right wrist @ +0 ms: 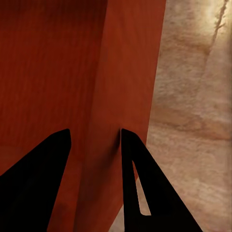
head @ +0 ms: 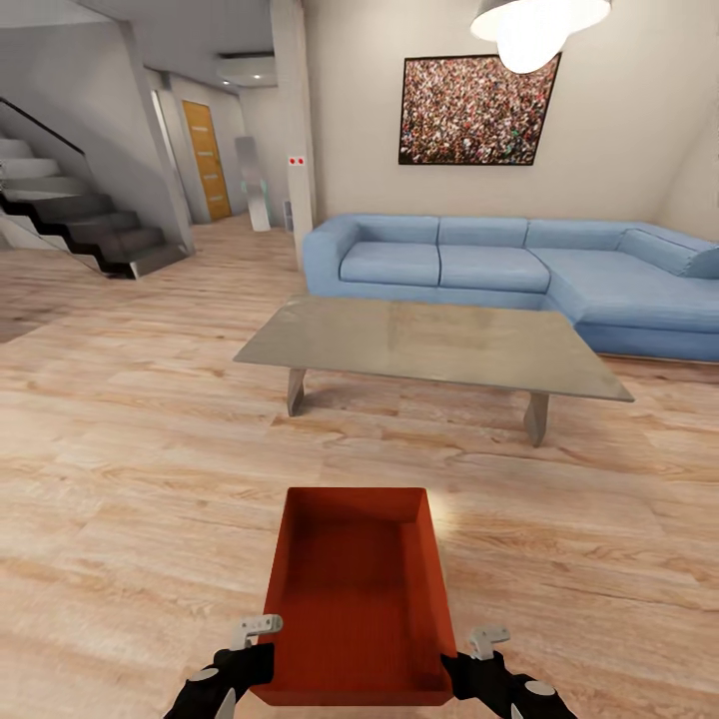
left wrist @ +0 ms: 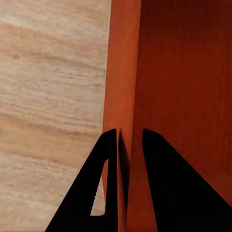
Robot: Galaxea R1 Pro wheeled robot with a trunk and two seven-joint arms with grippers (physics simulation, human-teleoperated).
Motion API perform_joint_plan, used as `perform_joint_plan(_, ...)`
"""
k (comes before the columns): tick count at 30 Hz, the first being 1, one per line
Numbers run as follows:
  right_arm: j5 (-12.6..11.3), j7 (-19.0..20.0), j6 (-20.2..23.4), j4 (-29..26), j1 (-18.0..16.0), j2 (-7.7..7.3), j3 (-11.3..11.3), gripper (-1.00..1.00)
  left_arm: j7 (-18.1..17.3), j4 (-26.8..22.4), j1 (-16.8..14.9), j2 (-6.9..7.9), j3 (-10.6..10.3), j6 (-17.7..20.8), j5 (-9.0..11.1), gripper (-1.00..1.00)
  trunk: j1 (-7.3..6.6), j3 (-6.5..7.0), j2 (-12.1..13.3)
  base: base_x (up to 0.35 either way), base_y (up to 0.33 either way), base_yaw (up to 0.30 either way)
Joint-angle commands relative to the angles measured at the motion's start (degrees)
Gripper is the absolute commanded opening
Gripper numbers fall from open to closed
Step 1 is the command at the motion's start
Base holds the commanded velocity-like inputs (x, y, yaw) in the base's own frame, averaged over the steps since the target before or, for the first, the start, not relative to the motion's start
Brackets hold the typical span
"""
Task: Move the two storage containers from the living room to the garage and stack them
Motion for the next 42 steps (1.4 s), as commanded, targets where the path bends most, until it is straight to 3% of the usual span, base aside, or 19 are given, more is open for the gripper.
perform_joint_plan(1, 0.22, 0.60, -0.09, 0.01, 0.02, 0.65, 0.65, -1.00, 0.21, -0.07, -0.02, -0.94, 0.06, 0.36, 0.46, -1.00, -0.23, 0.23, 0.40, 0.000, 0.000, 0.000)
perform_joint_plan(42, 0.31, 0.60, 0.00, 0.01, 0.02, 0.65, 0.64, -1.00, 0.37, 0.19, -0.03, -1.73, 0.05, 0.31, 0.35, -1.00, -9.24, 11.43, 16.84, 0.000, 0.000, 0.000)
